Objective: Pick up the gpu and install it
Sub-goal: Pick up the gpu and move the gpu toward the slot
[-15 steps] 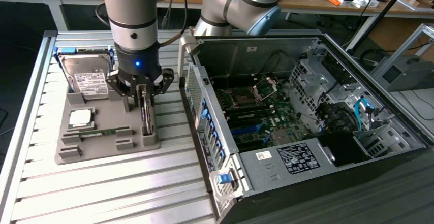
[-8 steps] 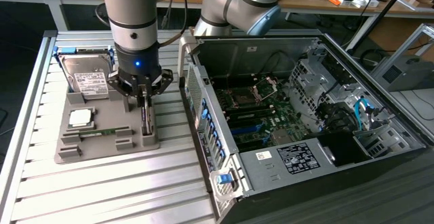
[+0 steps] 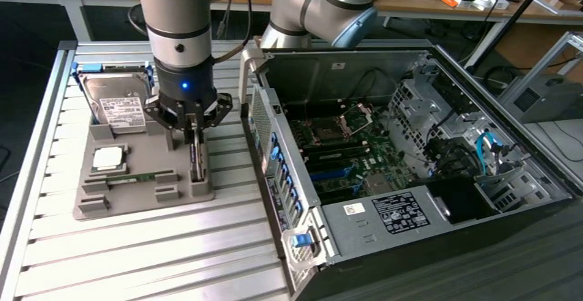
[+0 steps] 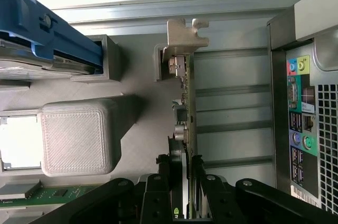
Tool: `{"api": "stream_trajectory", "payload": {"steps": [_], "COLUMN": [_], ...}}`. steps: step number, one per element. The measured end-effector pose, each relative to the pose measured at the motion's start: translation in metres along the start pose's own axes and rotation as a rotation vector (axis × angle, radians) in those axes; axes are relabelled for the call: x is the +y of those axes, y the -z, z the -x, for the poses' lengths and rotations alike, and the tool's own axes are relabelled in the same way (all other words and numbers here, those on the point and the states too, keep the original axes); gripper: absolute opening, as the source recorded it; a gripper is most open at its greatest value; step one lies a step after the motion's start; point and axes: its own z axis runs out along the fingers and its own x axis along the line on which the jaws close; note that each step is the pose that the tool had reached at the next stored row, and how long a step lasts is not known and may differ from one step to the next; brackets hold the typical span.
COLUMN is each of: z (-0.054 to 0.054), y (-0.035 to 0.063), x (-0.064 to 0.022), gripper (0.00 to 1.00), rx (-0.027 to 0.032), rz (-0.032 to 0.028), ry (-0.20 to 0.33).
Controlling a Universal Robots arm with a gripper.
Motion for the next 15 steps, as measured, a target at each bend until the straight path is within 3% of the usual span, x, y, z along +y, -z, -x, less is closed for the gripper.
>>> {"api": "stream_trajectory", "payload": {"steps": [15], "z": [0.0002], "y": [0.0071], "x": [0.0001], "gripper": [0.27], "rx": [0.0], "rz": [0.0], "ry": [0.0]}}
